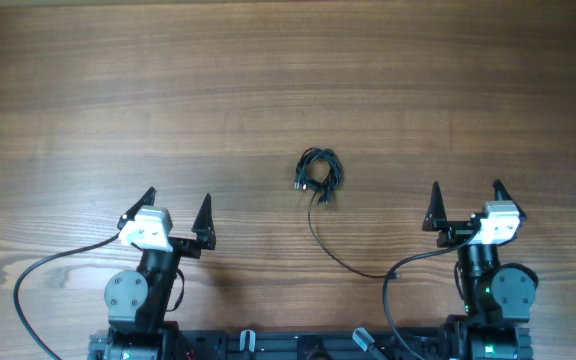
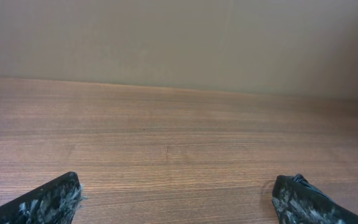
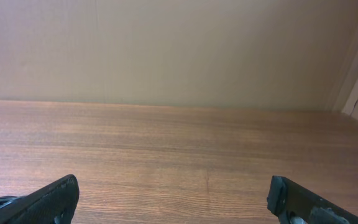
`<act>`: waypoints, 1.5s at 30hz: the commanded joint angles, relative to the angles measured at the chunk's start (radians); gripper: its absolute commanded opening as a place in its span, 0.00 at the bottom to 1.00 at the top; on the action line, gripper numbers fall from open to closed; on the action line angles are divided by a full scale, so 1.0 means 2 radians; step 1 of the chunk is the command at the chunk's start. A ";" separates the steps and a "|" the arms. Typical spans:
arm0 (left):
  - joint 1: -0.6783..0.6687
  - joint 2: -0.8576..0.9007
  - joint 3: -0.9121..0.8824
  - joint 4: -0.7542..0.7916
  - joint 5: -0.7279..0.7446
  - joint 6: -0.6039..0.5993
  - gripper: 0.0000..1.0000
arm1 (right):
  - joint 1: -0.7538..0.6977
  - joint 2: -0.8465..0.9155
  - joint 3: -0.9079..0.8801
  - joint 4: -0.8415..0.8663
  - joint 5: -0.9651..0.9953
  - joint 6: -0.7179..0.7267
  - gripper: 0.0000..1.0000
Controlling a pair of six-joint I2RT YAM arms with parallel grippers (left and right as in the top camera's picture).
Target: Untangle cables
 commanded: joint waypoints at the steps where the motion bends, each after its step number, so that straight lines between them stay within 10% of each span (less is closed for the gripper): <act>1: -0.003 0.000 -0.005 0.002 0.006 0.010 1.00 | 0.002 -0.002 -0.001 0.002 0.005 0.007 1.00; 45: -0.004 0.000 0.033 -0.036 0.025 -0.084 1.00 | 0.002 -0.002 -0.001 0.002 0.005 0.007 1.00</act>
